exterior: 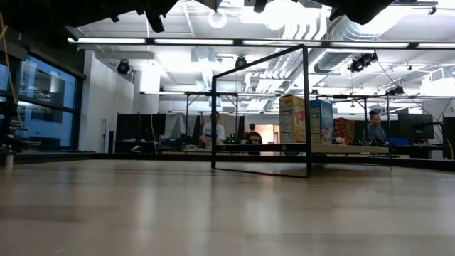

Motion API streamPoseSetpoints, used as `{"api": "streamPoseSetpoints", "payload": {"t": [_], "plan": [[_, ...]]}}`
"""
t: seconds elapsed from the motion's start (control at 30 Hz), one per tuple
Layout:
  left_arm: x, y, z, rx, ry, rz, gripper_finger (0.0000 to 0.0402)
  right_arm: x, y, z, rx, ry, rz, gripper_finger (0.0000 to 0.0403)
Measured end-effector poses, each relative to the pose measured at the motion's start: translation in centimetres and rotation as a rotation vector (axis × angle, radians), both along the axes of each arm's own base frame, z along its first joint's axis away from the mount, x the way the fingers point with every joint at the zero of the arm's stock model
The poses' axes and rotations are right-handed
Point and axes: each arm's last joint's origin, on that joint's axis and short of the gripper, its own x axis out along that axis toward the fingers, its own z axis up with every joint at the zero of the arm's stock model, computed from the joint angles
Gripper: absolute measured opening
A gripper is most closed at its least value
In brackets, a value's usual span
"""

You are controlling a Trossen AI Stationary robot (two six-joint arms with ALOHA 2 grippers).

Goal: Stack cereal on shelf
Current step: Put the blue cereal box on the shelf aligned with the blue cereal box

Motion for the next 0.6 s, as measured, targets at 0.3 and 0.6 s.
{"api": "streamPoseSetpoints", "payload": {"t": [0.3, 0.6], "plan": [[0.0, 0.01, -0.01, 0.0, 0.001, 0.005, 0.0154, 0.0, -0.03, 0.01, 0.005, 0.0, -0.012, 0.0128], [-0.06, -0.07, -0.06, -0.004, 0.022, 0.014, 0.0176, -0.1, -0.07, 0.05, 0.004, 0.02, -0.032, 0.0113]]}}
